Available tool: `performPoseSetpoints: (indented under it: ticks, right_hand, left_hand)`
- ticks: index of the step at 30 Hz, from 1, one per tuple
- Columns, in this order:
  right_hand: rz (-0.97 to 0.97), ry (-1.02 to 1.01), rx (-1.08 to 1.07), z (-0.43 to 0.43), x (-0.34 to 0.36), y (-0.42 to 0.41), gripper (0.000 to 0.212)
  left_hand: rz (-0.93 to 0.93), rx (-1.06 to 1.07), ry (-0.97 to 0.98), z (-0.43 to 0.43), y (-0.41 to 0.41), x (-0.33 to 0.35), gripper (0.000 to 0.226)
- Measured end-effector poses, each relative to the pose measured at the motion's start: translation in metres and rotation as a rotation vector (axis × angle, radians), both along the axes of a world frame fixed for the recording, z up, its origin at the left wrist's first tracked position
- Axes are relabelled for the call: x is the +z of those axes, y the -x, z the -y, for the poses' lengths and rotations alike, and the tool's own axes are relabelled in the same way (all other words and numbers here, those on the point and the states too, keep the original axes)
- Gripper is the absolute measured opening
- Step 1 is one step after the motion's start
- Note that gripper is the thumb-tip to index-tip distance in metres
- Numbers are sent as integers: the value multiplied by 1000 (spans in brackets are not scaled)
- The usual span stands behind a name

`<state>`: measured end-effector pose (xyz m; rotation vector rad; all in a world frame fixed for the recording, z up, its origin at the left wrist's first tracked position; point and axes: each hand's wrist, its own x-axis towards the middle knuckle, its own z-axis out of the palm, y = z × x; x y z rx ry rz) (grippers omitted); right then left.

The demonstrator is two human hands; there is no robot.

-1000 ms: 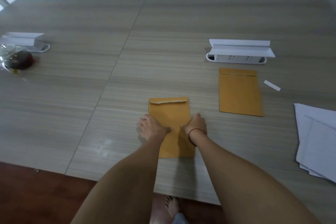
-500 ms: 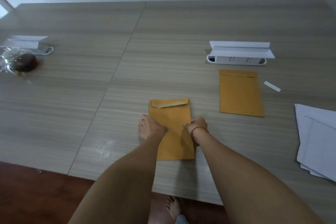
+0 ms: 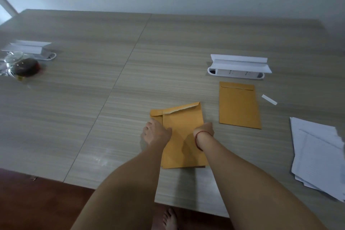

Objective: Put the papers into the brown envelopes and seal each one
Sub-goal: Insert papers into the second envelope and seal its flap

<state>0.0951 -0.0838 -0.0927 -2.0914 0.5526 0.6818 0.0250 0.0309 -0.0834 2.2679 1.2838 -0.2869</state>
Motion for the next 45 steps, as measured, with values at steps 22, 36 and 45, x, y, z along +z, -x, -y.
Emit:
performPoseSetpoints:
  ticks: [22, 36, 45]
  right_hand:
    - [66, 227, 88, 258, -20, 19, 21]
    - [220, 283, 475, 271, -42, -10, 35]
    - [126, 173, 518, 266, -37, -40, 86]
  left_hand:
    - [8, -258, 161, 234, -3, -20, 51]
    - [65, -382, 139, 245, -23, -37, 54]
    - [23, -498, 71, 238, -50, -38, 79]
